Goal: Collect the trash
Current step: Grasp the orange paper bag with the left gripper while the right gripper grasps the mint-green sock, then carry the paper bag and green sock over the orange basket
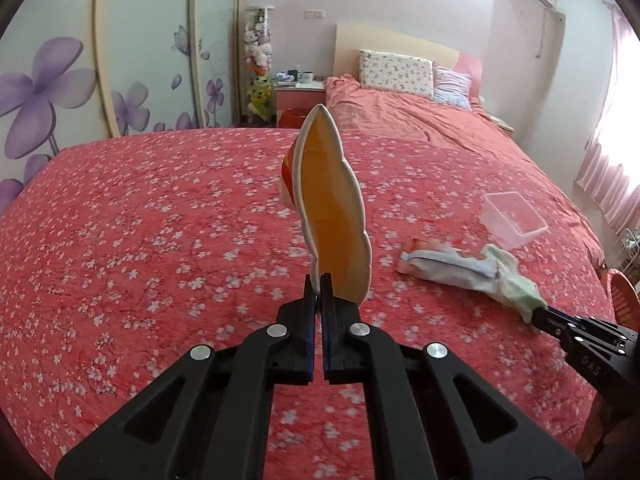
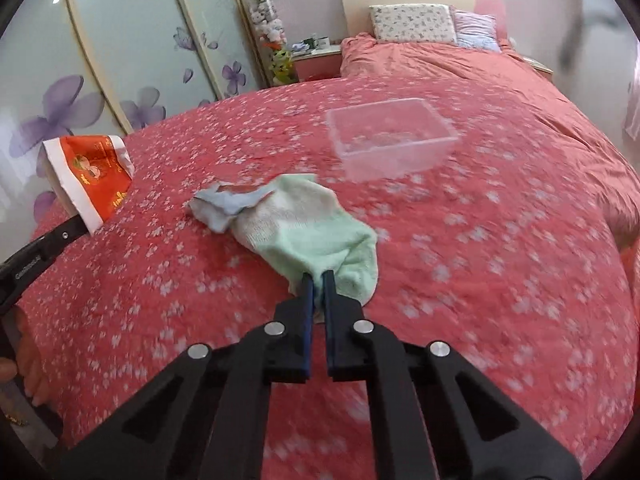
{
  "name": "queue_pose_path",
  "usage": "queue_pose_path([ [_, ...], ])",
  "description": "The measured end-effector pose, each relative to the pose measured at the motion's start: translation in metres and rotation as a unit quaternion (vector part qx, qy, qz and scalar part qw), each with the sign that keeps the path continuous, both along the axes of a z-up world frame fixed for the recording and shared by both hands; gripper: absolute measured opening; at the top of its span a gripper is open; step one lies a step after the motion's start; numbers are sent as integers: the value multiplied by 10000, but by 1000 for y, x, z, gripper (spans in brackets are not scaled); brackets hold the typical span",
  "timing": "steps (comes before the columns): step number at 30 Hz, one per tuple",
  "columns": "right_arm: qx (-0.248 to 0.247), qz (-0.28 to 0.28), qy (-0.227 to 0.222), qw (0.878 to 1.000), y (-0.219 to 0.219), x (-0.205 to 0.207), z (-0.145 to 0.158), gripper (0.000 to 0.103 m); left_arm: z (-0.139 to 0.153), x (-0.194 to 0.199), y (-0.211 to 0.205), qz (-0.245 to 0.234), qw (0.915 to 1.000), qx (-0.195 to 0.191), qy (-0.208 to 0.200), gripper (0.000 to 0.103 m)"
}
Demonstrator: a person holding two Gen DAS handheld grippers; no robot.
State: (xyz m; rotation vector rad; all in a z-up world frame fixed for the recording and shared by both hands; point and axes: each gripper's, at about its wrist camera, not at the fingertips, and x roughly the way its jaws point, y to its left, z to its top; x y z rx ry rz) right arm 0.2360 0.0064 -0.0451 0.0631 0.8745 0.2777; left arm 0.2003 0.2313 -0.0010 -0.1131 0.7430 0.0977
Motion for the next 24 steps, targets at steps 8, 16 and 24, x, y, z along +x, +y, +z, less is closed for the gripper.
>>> queue_pose_path([
  [8,-194,-549,-511,9970,-54,-49,24,6,13,-11,-48,-455,9989,33,-139,2],
  [16,-74,-1272,-925,9875,-110,-83,50,6,23,-18,-97,-959,9951,91,-227,2],
  [24,181,-1561,-1403,9776,-141,-102,85,6,23,-22,-130,-1281,9914,145,-234,2],
])
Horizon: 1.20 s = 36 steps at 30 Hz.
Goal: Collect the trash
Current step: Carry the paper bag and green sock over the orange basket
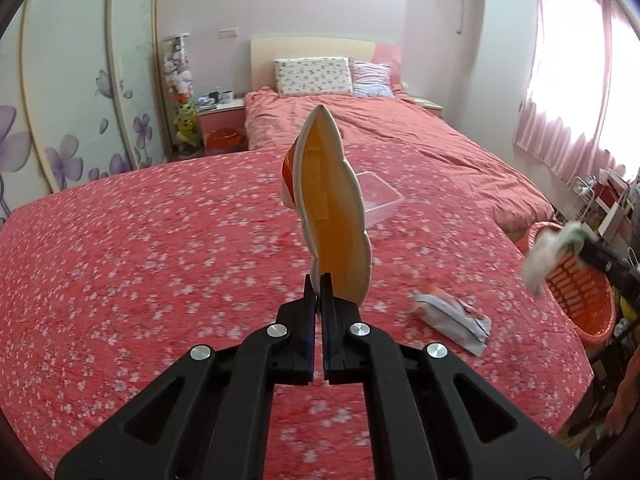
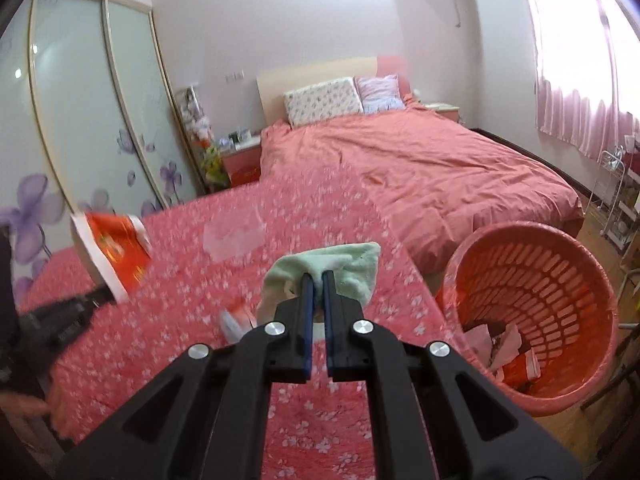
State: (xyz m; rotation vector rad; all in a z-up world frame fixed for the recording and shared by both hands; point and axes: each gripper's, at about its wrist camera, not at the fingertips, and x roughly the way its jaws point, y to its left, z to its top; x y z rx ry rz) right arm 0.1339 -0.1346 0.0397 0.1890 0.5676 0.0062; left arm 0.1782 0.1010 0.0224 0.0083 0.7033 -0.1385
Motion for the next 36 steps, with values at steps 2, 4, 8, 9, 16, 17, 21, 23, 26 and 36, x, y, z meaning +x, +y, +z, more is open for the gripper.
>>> queue_pose_path([
  [2,-14,-60,-65,10000,-4,-4,4,6,0,0,-7,-97,10000,-3,5,2],
  [4,-24,-123,-93,9999,-10,-7,5,6,0,-1,-16,-191,9998,14,-9,2],
  [8,-18,-296,-100,9995,-25,-16,5,6,1,-2,-35,-410,9992,32,-22,2],
  [9,-5,-345,-99,9994,-30,-18,4,6,1,-3,-41,-459,9989,27,-17,2],
  [16,57,-816,-91,9966,-68,-40,-2,6,1,-9,-87,-950,9954,-77,6,2],
  [17,54,-893,-96,9959,-73,-42,-2,6,1,-10,-93,-1016,9948,-91,4,2],
  [21,43,-1155,-125,9932,-92,-54,-6,6,2,-12,-118,-1297,9914,-163,6,2],
  [23,6,-1284,-142,9916,-100,-58,-8,6,1,-13,-133,-1439,9894,-192,13,2],
  [26,-43,-1469,-173,9890,-112,-65,-11,6,0,-14,-150,-1629,9863,-269,61,2],
  [36,38,-1799,-242,9834,-149,-69,-23,6,-7,-13,-202,-2140,9757,-443,169,2],
])
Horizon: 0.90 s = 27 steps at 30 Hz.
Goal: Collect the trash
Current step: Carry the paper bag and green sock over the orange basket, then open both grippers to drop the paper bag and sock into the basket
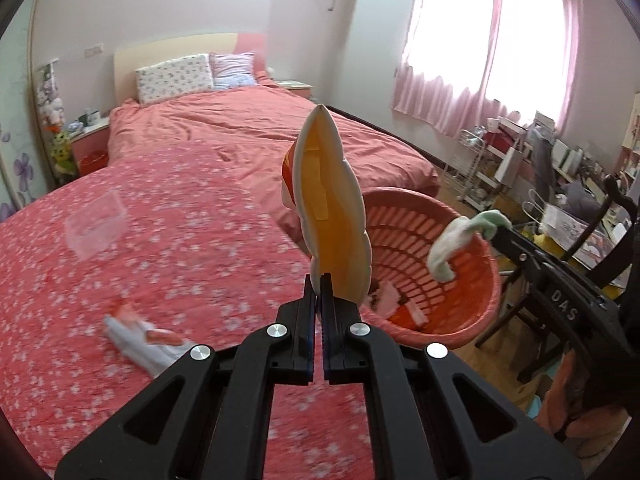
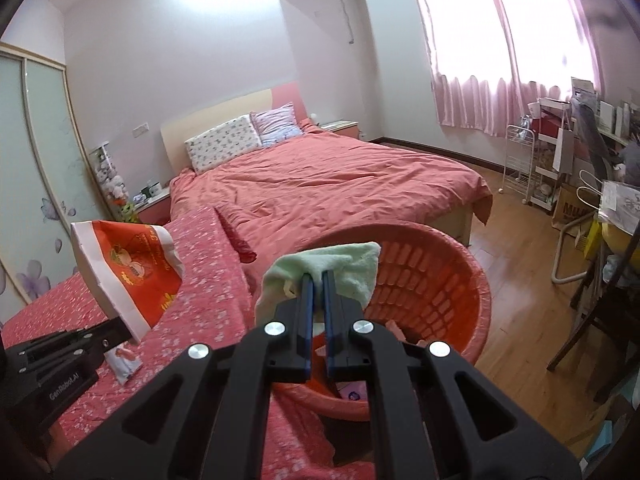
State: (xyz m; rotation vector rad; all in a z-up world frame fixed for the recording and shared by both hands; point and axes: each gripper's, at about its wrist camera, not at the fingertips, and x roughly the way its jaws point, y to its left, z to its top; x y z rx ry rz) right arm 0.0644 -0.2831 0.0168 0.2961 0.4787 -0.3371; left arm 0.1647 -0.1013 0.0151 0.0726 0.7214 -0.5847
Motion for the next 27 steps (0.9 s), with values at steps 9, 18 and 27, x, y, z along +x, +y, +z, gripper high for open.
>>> queue_pose_path([
  [9,33,-206,-25,9998,-24,0,-13,6,-9,-1,-36,-338,9994,-58,82,2],
  [18,138,-315,-37,9994,-39,5,-23,6,-19,1,-61,-596,9980,0,190,2],
  [27,270,-352,5,9990,-50,15,-33,6,-30,10,-78,-680,9970,163,321,2],
])
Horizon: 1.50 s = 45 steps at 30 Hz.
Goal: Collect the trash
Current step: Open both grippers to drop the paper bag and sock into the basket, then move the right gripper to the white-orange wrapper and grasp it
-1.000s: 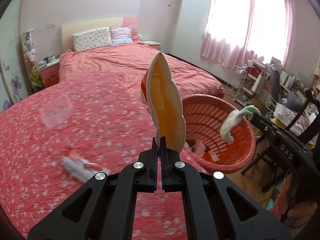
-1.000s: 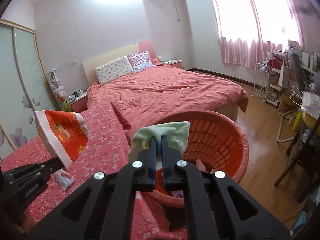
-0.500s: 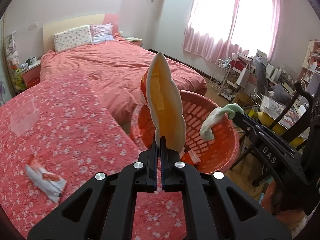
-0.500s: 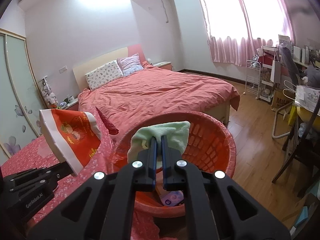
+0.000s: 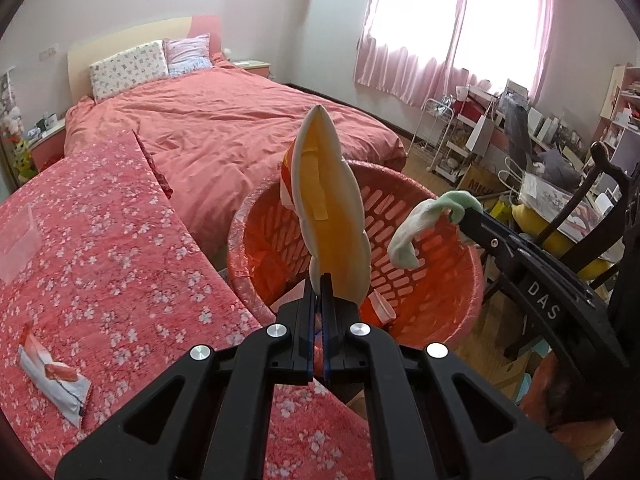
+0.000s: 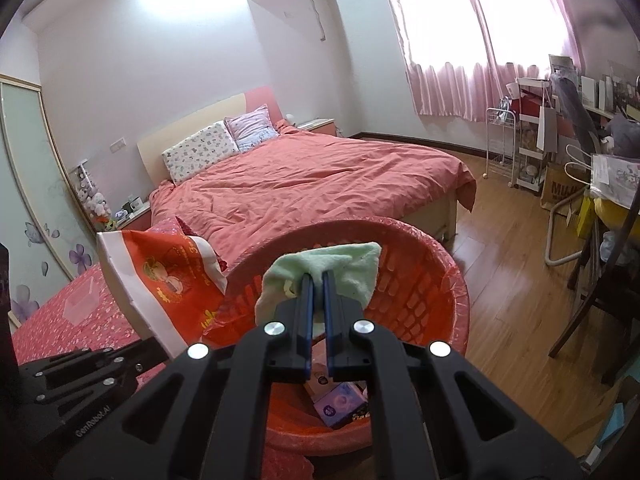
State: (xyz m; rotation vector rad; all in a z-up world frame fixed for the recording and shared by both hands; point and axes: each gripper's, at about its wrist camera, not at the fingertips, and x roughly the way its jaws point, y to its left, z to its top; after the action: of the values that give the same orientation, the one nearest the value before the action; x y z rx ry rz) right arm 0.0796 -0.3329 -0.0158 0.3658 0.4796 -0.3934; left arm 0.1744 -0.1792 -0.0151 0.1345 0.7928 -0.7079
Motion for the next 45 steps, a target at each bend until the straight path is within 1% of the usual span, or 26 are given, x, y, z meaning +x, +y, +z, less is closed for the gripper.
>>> queue_pose_path([
  [2,23,-9,24,10000,-3,3,-2,9,-4,3,-2,-16,9999,72,81,2],
  [3,39,-22,28,10000,-3,3,-3,14,-6,4,-1,3,9999,79,113,2],
  [4,65,-22,12,10000,-4,4,-5,16,-8,6,-1,17,9998,108,166,5],
  [5,82,-30,-1,10000,-6,3,-6,22,-9,6,0,34,9997,115,193,7],
  [6,83,-38,-5,10000,-7,3,-7,33,-9,7,2,68,9997,122,216,16],
  [7,73,-49,-9,10000,-7,3,-8,37,-10,7,3,141,9996,153,216,29],
  [8,71,-48,-5,10000,-7,2,-8,41,-10,7,7,234,9994,172,196,34],
  [9,64,-43,0,10000,-7,2,-8,41,-10,7,10,299,9992,170,182,36],
  [11,44,-17,-22,10000,-5,-1,-7,43,-8,7,21,428,9988,173,154,38],
  [13,-6,15,-89,10000,-1,-6,-3,49,-4,6,36,613,9980,165,75,45],
  [15,-52,84,-157,9998,4,-9,1,56,0,5,49,747,9970,184,-16,49],
  [17,-124,177,-215,9995,12,-13,7,60,4,6,70,928,9953,246,-129,52],
  [21,-160,517,-267,9982,34,-14,14,63,8,6,111,1356,9897,344,-290,55],
  [24,-201,858,-214,9959,58,-9,16,64,11,9,150,1757,9827,443,-377,58],
  [28,-152,1366,-90,9905,95,3,14,64,12,15,202,2407,9685,523,-366,59],
  [30,-165,1629,-12,9865,118,12,12,64,13,16,223,2646,9620,557,-381,60],
  [32,-192,1945,86,9807,145,22,9,64,14,16,248,2925,9536,605,-383,62],
  [34,-235,2230,180,9744,169,32,7,64,13,14,270,3120,9474,609,-368,63],
  [38,-239,2745,423,9604,215,54,-1,64,13,11,304,3397,9379,610,-362,63],
  [42,-277,3050,723,9492,252,76,-9,64,14,9,334,3570,9321,528,-316,63],
  [45,-392,3139,961,9438,270,90,-16,64,13,8,348,3622,9302,503,-304,63],
])
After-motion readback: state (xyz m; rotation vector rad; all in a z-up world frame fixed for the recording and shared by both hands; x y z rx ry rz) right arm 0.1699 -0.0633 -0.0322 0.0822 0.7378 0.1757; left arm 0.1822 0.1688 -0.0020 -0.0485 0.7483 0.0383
